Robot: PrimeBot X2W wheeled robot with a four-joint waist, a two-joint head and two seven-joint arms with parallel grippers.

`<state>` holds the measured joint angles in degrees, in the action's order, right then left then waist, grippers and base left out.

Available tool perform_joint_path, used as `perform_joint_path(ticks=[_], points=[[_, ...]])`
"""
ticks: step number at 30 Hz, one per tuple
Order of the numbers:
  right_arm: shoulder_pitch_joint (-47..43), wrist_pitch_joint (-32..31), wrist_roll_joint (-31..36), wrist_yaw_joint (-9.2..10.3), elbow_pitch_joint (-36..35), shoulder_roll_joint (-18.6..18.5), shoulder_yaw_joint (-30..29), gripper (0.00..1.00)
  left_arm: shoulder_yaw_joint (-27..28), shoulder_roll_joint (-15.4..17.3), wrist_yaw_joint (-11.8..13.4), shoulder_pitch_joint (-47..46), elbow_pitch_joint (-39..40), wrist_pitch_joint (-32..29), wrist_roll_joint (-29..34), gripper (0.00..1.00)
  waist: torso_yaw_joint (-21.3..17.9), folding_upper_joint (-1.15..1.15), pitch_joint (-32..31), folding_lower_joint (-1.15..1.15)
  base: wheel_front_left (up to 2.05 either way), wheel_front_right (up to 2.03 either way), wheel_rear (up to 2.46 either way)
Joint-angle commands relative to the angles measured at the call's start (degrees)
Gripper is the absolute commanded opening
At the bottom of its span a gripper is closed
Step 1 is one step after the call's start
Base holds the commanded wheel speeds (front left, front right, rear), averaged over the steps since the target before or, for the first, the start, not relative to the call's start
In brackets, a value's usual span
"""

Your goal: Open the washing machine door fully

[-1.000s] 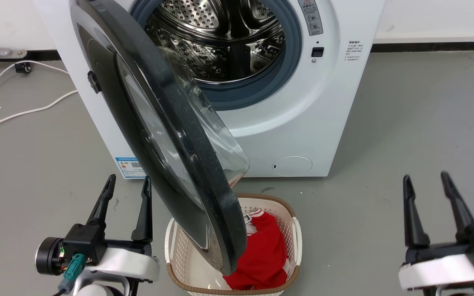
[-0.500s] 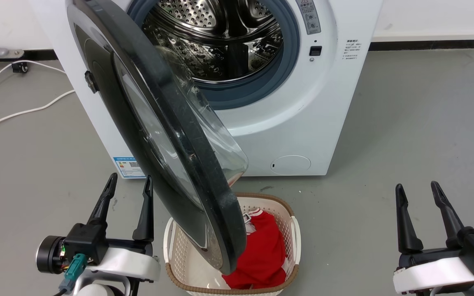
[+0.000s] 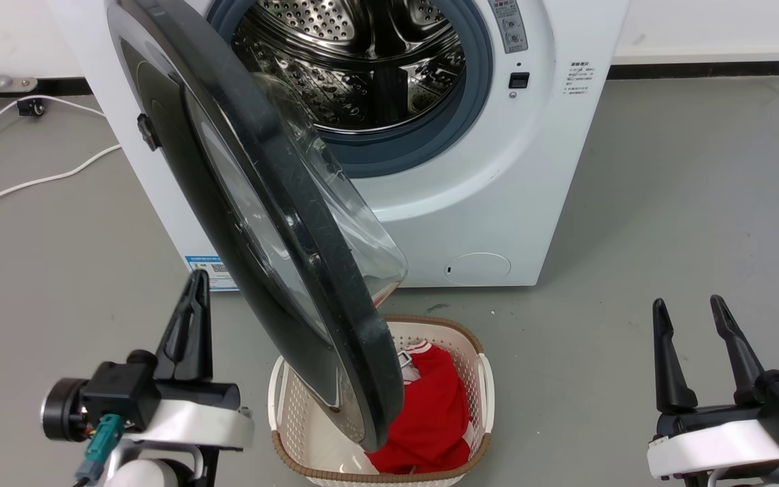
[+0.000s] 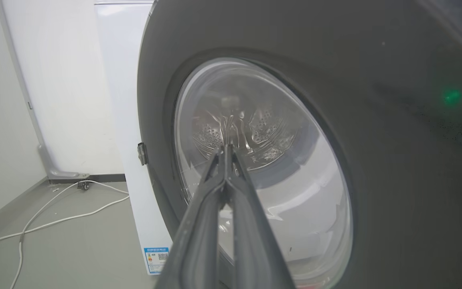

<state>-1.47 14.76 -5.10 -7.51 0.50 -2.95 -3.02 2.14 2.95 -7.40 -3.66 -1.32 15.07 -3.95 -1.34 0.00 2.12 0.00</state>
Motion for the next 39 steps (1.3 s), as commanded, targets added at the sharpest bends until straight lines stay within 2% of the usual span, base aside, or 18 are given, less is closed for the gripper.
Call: perform_joint_path(ticks=[1,12,18,22,26,33,39], points=[[0.5,0.3,-0.4,0.04,0.2,0.1,-0.1,1.00,0.1,0.0,0.1,-0.7,0.7,0.1,-0.2,0.00,0.0,0.00,0.0,0.00,0.00,0.00,0.00],[0.8,0.4,-1.1,0.04,0.9,0.1,-0.2,1.00,-0.4,-0.1,1.4,-4.9,17.2,0.1,-0.4,0.00,0.2,0.00,0.0,0.00,0.00,0.00,0.00],[1.1,0.4,-1.5,0.04,1.3,0.1,-0.2,1.00,-3.0,-0.1,1.6,-7.1,26.2,0.1,0.0,0.00,-0.2,0.00,0.0,0.00,0.00,0.00,0.00],[1.1,0.4,-1.5,0.03,1.3,0.1,-0.4,1.00,-8.6,-0.1,0.9,-7.3,29.8,0.1,-1.0,0.00,-0.5,0.00,0.0,0.00,0.00,0.00,0.00],[0.9,0.4,-1.6,0.04,1.3,0.1,-0.4,1.00,-15.9,0.1,0.4,-5.9,29.6,-0.5,-2.0,0.00,-0.7,0.00,-0.3,0.00,0.00,0.00,0.00],[-0.1,0.4,-1.8,0.04,1.7,0.1,-0.6,1.00,-27.7,1.7,0.1,-1.1,27.5,-7.6,-6.3,0.00,-0.6,0.00,-0.8,0.00,0.00,0.00,0.00],[-0.6,0.4,-2.0,0.04,2.0,0.1,-0.4,1.00,-33.3,4.4,0.0,5.1,23.5,-13.0,-9.1,0.00,-0.1,0.00,-1.1,0.00,0.00,0.00,0.00]])
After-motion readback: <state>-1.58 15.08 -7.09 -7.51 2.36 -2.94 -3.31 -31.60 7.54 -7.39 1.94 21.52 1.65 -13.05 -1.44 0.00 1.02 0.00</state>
